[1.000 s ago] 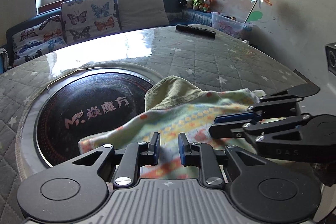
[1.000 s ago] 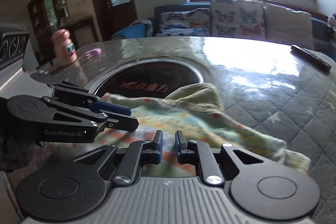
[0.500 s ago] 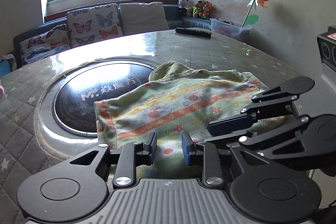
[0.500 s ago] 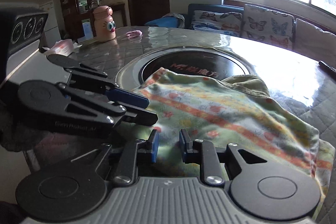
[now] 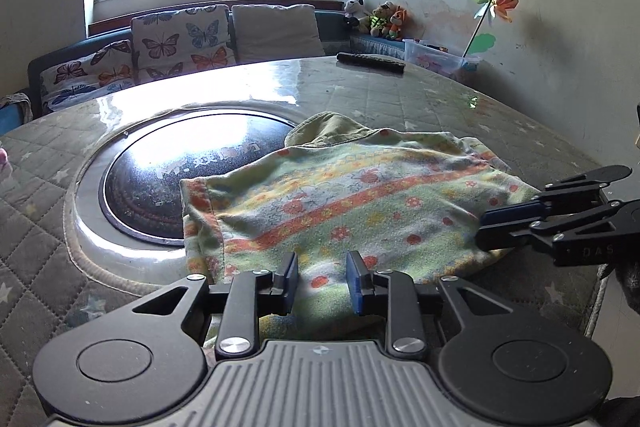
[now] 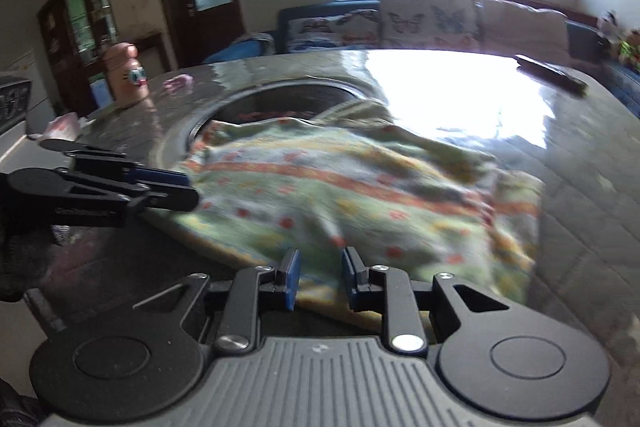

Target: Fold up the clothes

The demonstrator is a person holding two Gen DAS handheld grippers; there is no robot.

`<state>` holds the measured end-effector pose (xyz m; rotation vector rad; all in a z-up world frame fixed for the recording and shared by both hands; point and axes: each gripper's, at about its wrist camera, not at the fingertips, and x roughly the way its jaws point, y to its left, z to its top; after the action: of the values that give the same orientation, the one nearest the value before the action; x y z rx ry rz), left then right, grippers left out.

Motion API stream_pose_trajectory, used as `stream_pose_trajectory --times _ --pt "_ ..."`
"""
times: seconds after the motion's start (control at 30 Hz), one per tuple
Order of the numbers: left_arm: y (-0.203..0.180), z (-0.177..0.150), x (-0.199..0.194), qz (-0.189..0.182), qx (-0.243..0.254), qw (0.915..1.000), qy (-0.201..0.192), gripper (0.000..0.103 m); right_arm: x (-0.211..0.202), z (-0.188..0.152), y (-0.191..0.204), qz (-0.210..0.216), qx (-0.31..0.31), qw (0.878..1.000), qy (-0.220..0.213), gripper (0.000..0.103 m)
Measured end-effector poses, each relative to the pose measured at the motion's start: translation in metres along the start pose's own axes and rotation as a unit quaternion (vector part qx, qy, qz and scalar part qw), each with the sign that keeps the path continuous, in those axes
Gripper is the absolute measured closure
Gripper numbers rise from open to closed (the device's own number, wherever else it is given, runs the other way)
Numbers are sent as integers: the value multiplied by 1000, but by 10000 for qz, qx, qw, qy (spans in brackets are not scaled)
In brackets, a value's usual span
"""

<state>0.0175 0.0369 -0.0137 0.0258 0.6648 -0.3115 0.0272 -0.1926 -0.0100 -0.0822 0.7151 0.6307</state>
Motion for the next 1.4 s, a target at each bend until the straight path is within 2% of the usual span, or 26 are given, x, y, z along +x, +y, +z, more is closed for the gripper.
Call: stream_pose_trajectory --times 0.17,0.33,0.47,0.63,0.9,1.1,1.4 --pt "0 -1 0 -18 -32 10000 -3 74 -18 -7 -17 -337 211 9992 12 82" --pt "0 -1 0 -30 -59 10000 6 74 -19 6 -24 -429 323 9982 -259 81" --pt "0 0 -1 -40 -69 10000 26 72 -8 4 -32 -492 477 9976 -123 82" --pt "5 6 1 -64 -121 9999 43 70 -12 8 -38 -520 541 9970 -169 81" --pt "26 26 14 258 -320 9992 -5 70 13 37 -50 -559 533 9964 -360 81" --pt "49 42 36 456 -531 9975 79 71 41 45 -66 -622 763 9949 -225 81" --pt "65 46 55 625 -626 9959 191 71 43 53 -69 -672 808 9940 -309 78"
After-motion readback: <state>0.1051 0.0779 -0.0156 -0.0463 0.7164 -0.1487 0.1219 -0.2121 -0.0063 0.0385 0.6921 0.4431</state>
